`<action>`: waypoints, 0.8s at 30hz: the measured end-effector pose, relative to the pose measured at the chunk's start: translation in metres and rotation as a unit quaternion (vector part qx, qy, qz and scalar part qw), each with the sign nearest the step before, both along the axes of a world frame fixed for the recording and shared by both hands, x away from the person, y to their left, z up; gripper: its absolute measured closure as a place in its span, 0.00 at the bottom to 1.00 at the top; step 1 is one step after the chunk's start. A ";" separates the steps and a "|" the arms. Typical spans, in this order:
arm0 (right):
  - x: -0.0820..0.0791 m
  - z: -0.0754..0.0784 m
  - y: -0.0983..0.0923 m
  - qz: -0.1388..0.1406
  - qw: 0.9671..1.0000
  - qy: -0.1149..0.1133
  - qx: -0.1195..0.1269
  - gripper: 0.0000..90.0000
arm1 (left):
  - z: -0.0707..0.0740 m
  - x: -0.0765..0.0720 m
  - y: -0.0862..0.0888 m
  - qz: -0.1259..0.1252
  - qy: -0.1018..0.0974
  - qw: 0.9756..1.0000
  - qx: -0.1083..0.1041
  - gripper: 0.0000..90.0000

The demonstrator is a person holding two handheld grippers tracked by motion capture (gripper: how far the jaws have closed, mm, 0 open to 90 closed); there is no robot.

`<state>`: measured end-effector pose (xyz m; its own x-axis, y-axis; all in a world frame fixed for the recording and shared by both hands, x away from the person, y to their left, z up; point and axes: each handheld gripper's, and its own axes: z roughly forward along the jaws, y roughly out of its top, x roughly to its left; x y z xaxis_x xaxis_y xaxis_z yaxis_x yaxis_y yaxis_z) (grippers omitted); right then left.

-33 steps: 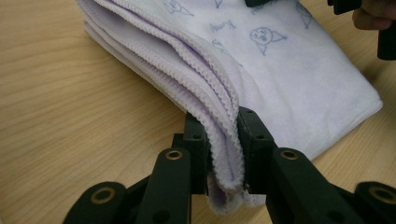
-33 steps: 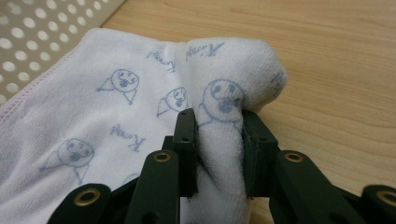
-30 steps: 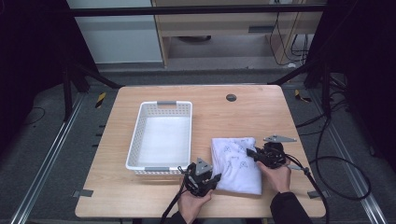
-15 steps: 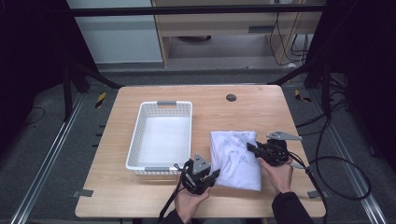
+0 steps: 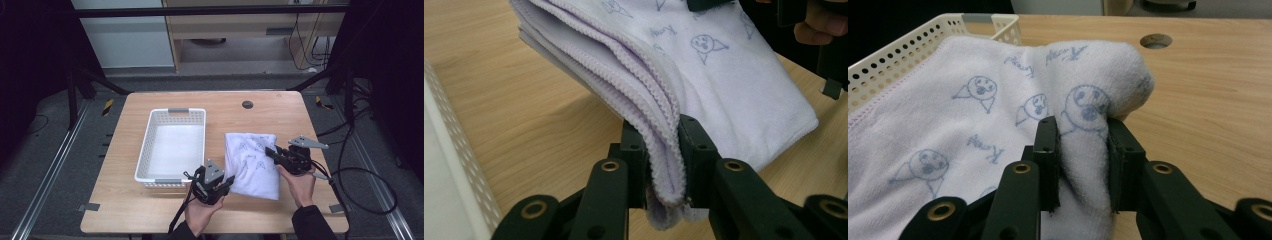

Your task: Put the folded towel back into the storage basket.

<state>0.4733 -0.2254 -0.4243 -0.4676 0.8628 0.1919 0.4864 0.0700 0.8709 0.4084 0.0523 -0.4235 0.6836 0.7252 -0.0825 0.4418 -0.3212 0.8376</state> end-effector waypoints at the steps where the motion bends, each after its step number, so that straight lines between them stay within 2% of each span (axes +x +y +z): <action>1: 0.000 0.001 0.001 -0.001 1.000 0.000 0.000 0.79 | 0.002 0.000 0.001 0.000 -0.003 1.000 -0.001 0.83; 13: 0.002 0.030 0.013 0.002 1.000 -0.029 0.004 0.79 | 0.027 0.002 0.014 0.004 -0.027 1.000 -0.001 0.83; 24: 0.005 0.050 0.023 0.005 0.999 -0.045 0.001 0.79 | 0.039 0.004 0.024 0.010 -0.042 0.999 -0.010 0.83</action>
<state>0.4783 -0.2023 -0.3747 -0.4923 0.8572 0.1509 0.4059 0.0728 0.9110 0.4123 0.0766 -0.3843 0.6741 0.7376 -0.0396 0.3756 -0.2961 0.8782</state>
